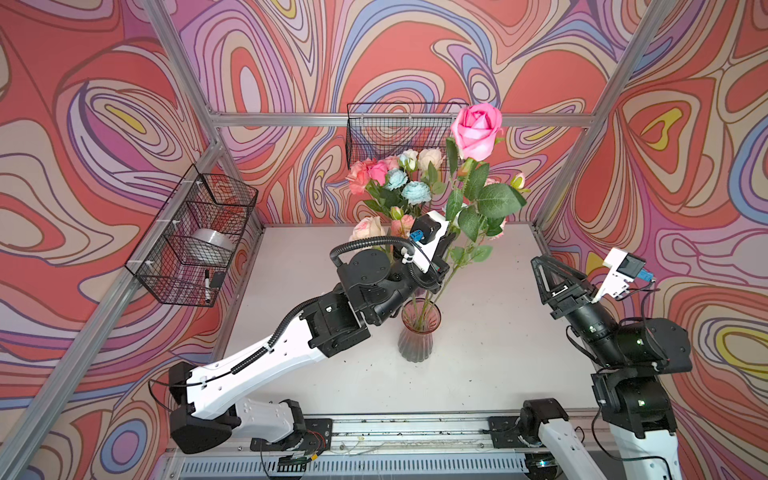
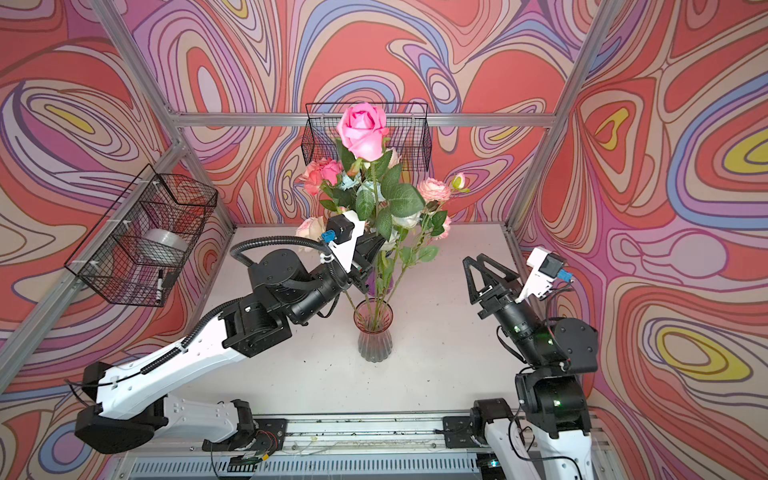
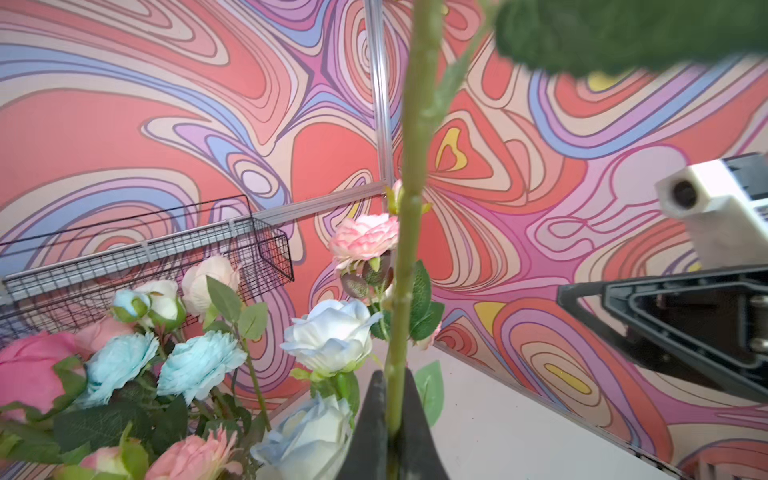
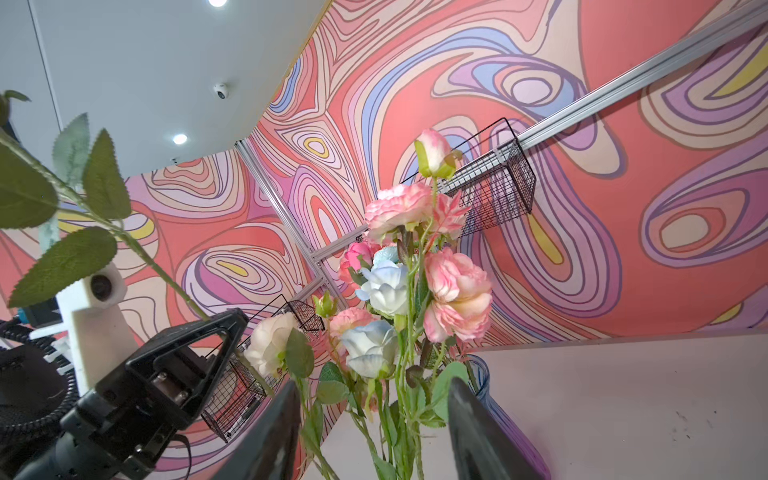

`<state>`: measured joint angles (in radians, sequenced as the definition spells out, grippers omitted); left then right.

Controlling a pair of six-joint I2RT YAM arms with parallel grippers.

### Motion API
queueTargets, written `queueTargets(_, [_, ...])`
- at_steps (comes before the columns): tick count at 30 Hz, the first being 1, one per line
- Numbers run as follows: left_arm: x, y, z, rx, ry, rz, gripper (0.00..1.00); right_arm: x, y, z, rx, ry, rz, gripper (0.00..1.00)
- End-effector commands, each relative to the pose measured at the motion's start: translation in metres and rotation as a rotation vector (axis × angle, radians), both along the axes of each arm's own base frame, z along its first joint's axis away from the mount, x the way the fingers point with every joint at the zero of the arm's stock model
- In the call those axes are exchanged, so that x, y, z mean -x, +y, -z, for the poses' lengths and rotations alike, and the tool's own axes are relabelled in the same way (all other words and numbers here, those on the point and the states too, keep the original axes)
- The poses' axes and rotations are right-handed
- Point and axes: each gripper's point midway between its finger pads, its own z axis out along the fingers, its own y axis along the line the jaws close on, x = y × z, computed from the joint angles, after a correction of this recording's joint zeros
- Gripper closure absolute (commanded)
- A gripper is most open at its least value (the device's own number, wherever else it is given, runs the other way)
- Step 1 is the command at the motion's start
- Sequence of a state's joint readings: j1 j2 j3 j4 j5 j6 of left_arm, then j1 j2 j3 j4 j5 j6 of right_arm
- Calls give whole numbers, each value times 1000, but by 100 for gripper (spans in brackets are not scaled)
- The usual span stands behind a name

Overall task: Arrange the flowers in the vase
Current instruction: 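Lower the pink rose into the vase with left gripper while right draws back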

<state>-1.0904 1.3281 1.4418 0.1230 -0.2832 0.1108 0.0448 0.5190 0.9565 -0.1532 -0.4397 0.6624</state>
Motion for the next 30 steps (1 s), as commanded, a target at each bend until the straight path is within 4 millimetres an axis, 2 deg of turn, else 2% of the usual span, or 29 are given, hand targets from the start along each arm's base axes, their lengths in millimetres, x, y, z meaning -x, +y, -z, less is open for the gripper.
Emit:
queueTargets(1, [-9, 1, 4, 66, 4, -37, 100, -4, -3, 7, 20, 16, 24, 42])
queueTargets(6, [-11, 2, 28, 94, 99, -37, 100, -5, -4, 11, 32, 28, 38, 42])
queueTargets(14, [-7, 9, 47, 121, 197, -31, 100, -9, -4, 18, 25, 40, 33, 42])
queueTargets(20, [-6, 12, 79, 125, 278, -34, 100, -8, -4, 23, 18, 50, 31, 42])
queueTargets(30, [-3, 16, 121, 98, 335, -35, 100, -6, -4, 29, 14, 69, 31, 42])
